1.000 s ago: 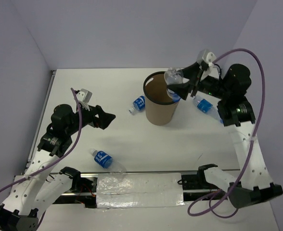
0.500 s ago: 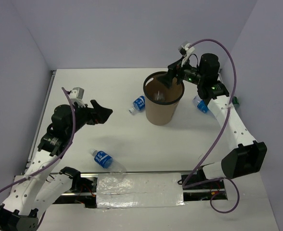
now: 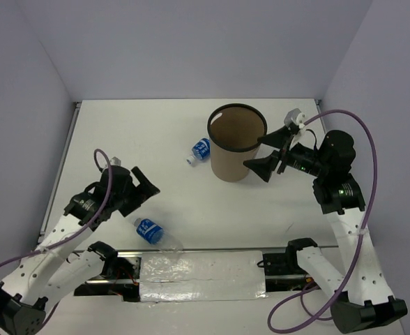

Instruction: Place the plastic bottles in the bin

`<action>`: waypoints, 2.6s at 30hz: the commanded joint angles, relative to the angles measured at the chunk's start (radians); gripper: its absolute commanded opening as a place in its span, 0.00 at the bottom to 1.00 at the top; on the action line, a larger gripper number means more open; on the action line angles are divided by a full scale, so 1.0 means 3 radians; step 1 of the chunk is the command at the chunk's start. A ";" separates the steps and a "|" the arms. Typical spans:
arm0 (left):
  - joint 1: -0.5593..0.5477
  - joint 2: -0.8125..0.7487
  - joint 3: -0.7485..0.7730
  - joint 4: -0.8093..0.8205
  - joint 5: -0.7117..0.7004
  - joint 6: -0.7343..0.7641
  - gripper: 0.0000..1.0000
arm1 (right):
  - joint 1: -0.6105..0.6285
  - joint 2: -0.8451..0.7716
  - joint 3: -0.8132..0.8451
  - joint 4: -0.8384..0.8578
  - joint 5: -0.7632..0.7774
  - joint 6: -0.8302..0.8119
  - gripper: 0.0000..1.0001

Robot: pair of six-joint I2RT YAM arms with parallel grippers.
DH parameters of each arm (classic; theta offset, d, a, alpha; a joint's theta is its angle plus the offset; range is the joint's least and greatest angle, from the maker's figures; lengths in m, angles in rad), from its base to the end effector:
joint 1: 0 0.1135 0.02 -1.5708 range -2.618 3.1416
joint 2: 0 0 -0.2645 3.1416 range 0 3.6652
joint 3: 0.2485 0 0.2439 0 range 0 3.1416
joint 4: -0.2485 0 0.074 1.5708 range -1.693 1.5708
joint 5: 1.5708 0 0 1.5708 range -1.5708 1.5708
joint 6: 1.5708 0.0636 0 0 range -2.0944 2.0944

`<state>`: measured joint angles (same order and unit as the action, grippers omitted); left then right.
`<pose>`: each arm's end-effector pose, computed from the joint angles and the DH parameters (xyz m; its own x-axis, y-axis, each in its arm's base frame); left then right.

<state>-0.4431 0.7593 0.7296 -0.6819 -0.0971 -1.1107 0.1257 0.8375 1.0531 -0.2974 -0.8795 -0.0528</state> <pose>0.1564 -0.0674 0.2589 -0.5849 -0.7095 -0.3930 -0.3686 0.6641 -0.6505 0.1677 0.0706 0.4098 -0.0365 -0.0385 -0.9986 -0.8448 0.5350 0.0103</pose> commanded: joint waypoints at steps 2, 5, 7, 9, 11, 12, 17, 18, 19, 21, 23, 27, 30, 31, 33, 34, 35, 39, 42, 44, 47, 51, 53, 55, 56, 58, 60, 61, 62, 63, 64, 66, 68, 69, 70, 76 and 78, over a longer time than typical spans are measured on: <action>-0.0505 0.0342 0.0094 -0.0635 -0.0437 -0.0586 0.99 | -0.0061 -0.0133 -0.0115 -0.0318 -0.0126 0.0022 1.00; -0.0858 0.0633 0.0135 -0.0973 -0.0520 -0.0904 1.00 | -0.0107 -0.0281 -0.0212 -0.0226 -0.0152 0.0099 1.00; -0.1002 0.0827 0.0257 -0.1238 -0.0530 -0.1144 0.99 | -0.0107 -0.0327 -0.0227 -0.0190 -0.0116 0.0105 1.00; -0.1232 0.0925 0.0466 -0.1403 -0.0627 -0.1293 0.99 | -0.0107 -0.0368 -0.0238 -0.0170 -0.0111 0.0094 1.00; -0.1478 0.1002 0.0615 -0.1633 -0.0770 -0.1558 0.99 | -0.0112 -0.0383 -0.0258 -0.0164 -0.0151 0.0089 1.00; -0.1524 0.1027 0.0686 -0.1669 -0.0836 -0.1610 0.99 | -0.0117 -0.0399 -0.0268 -0.0164 -0.0167 0.0084 1.00; -0.1774 0.1273 0.0381 -0.1420 -0.0602 -0.1856 1.00 | -0.0122 -0.0434 -0.0273 -0.0175 -0.0233 0.0069 1.00; -0.1821 0.1324 0.0345 -0.1368 -0.0577 -0.1891 0.99 | -0.0127 -0.0445 -0.0268 -0.0185 -0.0244 0.0069 1.00; -0.1902 0.1400 0.0324 -0.1327 -0.0556 -0.1947 0.99 | -0.0128 -0.0450 -0.0268 -0.0195 -0.0249 0.0064 1.00; -0.1964 0.1467 0.0289 -0.1245 -0.0561 -0.1984 0.99 | -0.0148 -0.0486 -0.0258 -0.0205 -0.0290 0.0064 1.00; -0.1990 0.1478 0.0253 -0.1220 -0.0576 -0.2024 0.99 | -0.0168 -0.0526 -0.0273 -0.0205 -0.0330 0.0074 1.00; -0.1990 0.1417 0.0059 -0.1021 -0.0597 -0.2091 0.99 | -0.0214 -0.0557 -0.0268 -0.0200 -0.0412 0.0084 1.00; -0.1985 0.1437 -0.0115 -0.0724 -0.0597 -0.2061 0.95 | -0.0275 -0.0573 -0.0273 -0.0210 -0.0479 0.0099 1.00; -0.1980 0.1462 -0.0151 -0.0546 -0.0566 -0.2025 0.94 | -0.0291 -0.0573 -0.0274 -0.0200 -0.0530 0.0110 1.00; -0.1975 0.1564 -0.0192 -0.0372 -0.0505 -0.1954 0.93 | -0.0347 -0.0562 -0.0279 -0.0210 -0.0606 0.0130 1.00; -0.1969 0.1610 -0.0182 -0.0335 -0.0505 -0.1918 0.92 | -0.0363 -0.0562 -0.0279 -0.0200 -0.0632 0.0140 1.00; -0.1969 0.1641 -0.0142 -0.0310 -0.0505 -0.1892 0.90 | -0.0373 -0.0562 -0.0284 -0.0200 -0.0653 0.0145 1.00; -0.1949 0.1708 -0.0100 -0.0146 -0.0505 -0.1744 0.70 | -0.0495 -0.0567 -0.0284 -0.0210 -0.0755 0.0161 1.00; -0.1939 0.1657 0.0027 -0.0130 -0.0591 -0.1611 0.43 | -0.0567 -0.0588 -0.0289 -0.0210 -0.0826 0.0166 1.00; -0.1939 0.1616 0.0256 -0.0267 -0.0704 -0.1504 0.22 | -0.0603 -0.0603 -0.0289 -0.0210 -0.0867 0.0166 1.00; -0.1939 0.1539 0.0695 -0.0437 -0.1066 -0.1202 0.00 | -0.0623 -0.0624 -0.0279 -0.0226 -0.0883 0.0161 1.00; -0.1944 0.1473 0.1274 -0.0245 -0.1491 -0.0229 0.00 | -0.0639 -0.0654 -0.0268 -0.0231 -0.0863 0.0115 1.00; -0.1944 0.1462 0.1534 0.0154 -0.1441 0.0360 0.00 | -0.0659 -0.0680 -0.0248 -0.0261 -0.0842 0.0049 1.00; -0.1944 0.1483 0.1694 0.0660 -0.1334 0.1020 0.00 | -0.0669 -0.0726 -0.0238 -0.0292 -0.0816 0.0013 1.00; -0.1939 0.1533 0.1846 0.0834 -0.1313 0.1433 0.00 | -0.0690 -0.0736 -0.0238 -0.0302 -0.0816 -0.0023 1.00; -0.1934 0.1615 0.2107 0.1198 -0.1293 0.1737 0.00 | -0.0700 -0.0777 -0.0258 -0.0292 -0.0837 -0.0028 1.00; -0.1923 0.1769 0.2337 0.1575 -0.1348 0.2243 0.00 | -0.0716 -0.0792 -0.0284 -0.0252 -0.0862 -0.0003 1.00; -0.1913 0.1825 0.2384 0.1734 -0.1369 0.2432 0.00 | -0.0710 -0.0787 -0.0289 -0.0246 -0.0873 0.0002 1.00; -0.1888 0.1937 0.2425 0.1913 -0.1419 0.2804 0.00 | -0.0716 -0.0777 -0.0289 -0.0246 -0.0878 0.0002 1.00; -0.1862 0.1994 0.2446 0.2097 -0.1460 0.2949 0.00 | -0.0721 -0.0767 -0.0284 -0.0256 -0.0883 0.0002 1.00; -0.1816 0.2055 0.2502 0.2459 -0.1431 0.3097 0.00 | -0.0711 -0.0762 -0.0274 -0.0277 -0.0883 -0.0028 1.00; -0.1668 0.2320 0.2630 0.2686 -0.1318 0.3405 0.00 | -0.0726 -0.0757 -0.0273 -0.0292 -0.0888 -0.0039 1.00; -0.1520 0.2663 0.2926 0.2855 -0.1216 0.3568 0.00 | -0.0731 -0.0772 -0.0279 -0.0277 -0.0883 -0.0034 1.00; -0.1479 0.2770 0.3124 0.2912 -0.1241 0.3600 0.00 | -0.0736 -0.0782 -0.0284 -0.0272 -0.0883 -0.0028 1.00; -0.1408 0.2989 0.3217 0.2988 -0.1221 0.3620 0.00 | -0.0741 -0.0787 -0.0284 -0.0272 -0.0883 -0.0028 1.00; -0.1386 0.3629 0.3724 0.3168 -0.1139 0.3795 0.00 | -0.0792 -0.0813 -0.0284 -0.0292 -0.0908 -0.0044 1.00; -0.1386 0.3722 0.3740 0.3122 -0.1205 0.3738 0.00 | -0.0823 -0.0823 -0.0289 -0.0307 -0.0939 -0.0054 1.00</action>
<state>-0.8494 1.8637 1.7981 0.1635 -0.4583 -0.0265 -0.1062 0.6029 0.9737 -0.3870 -1.1381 -0.0551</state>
